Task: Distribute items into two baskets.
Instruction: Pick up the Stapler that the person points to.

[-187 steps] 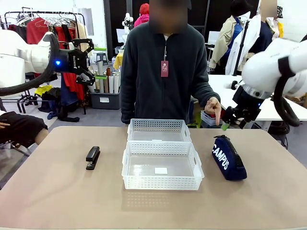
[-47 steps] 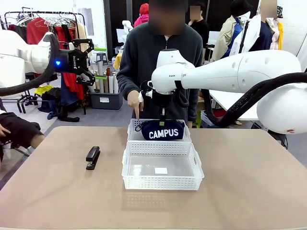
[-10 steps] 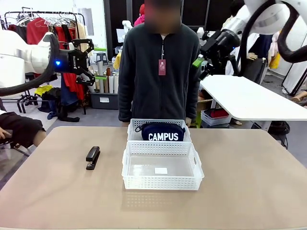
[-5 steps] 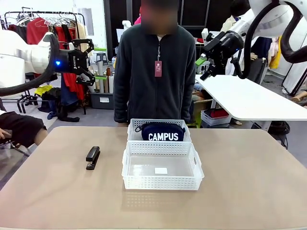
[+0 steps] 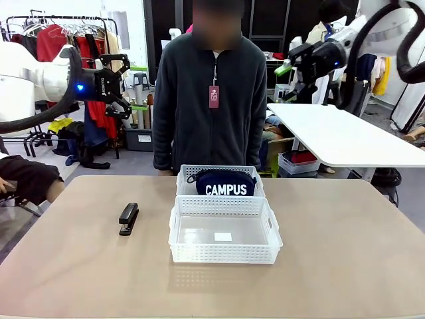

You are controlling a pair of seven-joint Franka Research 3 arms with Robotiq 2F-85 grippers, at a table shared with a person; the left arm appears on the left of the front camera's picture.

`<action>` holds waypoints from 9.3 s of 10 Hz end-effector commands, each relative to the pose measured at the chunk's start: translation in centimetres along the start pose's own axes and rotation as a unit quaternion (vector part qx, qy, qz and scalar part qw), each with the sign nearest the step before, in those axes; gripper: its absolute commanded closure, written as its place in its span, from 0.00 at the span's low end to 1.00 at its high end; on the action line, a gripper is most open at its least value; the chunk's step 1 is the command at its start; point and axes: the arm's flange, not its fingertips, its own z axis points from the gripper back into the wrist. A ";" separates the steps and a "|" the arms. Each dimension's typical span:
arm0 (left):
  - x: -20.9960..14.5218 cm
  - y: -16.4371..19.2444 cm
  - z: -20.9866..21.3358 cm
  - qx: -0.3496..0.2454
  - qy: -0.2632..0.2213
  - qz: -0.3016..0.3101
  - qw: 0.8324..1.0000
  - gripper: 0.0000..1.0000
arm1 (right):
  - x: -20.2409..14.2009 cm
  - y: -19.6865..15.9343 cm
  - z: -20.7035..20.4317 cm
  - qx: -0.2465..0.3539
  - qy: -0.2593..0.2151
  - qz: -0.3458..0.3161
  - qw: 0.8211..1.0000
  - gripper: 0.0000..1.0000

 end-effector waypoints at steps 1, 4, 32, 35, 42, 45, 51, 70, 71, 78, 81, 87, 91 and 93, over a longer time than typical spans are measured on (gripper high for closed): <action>-0.2 -0.1 0.1 0.003 0.000 -0.002 1.000 0.00 | -1.5 -0.1 2.0 0.066 -0.077 -0.047 0.994 0.00; -0.2 -0.1 0.1 0.003 0.000 -0.002 1.000 0.00 | -2.1 -1.9 4.3 0.109 -0.092 -0.074 0.987 0.00; -0.2 -0.1 0.1 0.003 0.000 -0.002 1.000 0.00 | -4.9 -8.5 6.3 0.129 -0.150 -0.102 0.975 0.00; -0.2 -0.1 0.1 0.003 0.000 -0.002 1.000 0.00 | -4.9 -8.5 6.3 0.129 -0.150 -0.102 0.975 0.00; 0.4 -1.0 0.5 0.216 0.051 -0.061 0.973 0.00 | -4.9 -8.5 6.3 0.129 -0.150 -0.102 0.975 0.00; 0.7 -1.3 0.8 0.314 0.083 -0.101 0.941 0.00 | -4.9 -8.5 6.3 0.129 -0.150 -0.102 0.975 0.00; 1.1 -0.9 1.3 0.410 0.073 -0.137 0.899 0.00 | -4.9 -8.5 6.3 0.129 -0.150 -0.102 0.975 0.00; -1.7 14.4 -10.3 0.687 0.094 -0.104 0.713 0.00 | -4.9 -8.5 6.3 0.129 -0.150 -0.102 0.975 0.00; -1.7 14.2 -10.1 0.675 0.120 -0.106 0.720 0.00 | -4.9 -8.5 6.3 0.129 -0.150 -0.102 0.975 0.00; 1.6 18.4 -9.7 0.713 0.090 -0.061 0.693 0.00 | -4.9 -8.5 6.3 0.129 -0.150 -0.102 0.975 0.00; 2.3 21.0 -10.1 0.712 0.102 -0.039 0.693 0.00 | -4.9 -8.5 6.3 0.129 -0.150 -0.102 0.975 0.00; 2.3 21.9 -9.9 0.720 0.099 0.011 0.687 0.00 | -4.9 -8.5 6.3 0.129 -0.150 -0.102 0.975 0.00; 2.6 22.0 -9.6 0.722 0.096 0.026 0.685 0.00 | -4.9 -8.5 6.3 0.129 -0.150 -0.102 0.975 0.00; 2.8 22.1 -9.5 0.725 0.096 0.031 0.681 0.00 | -4.9 -8.5 6.3 0.129 -0.150 -0.102 0.975 0.00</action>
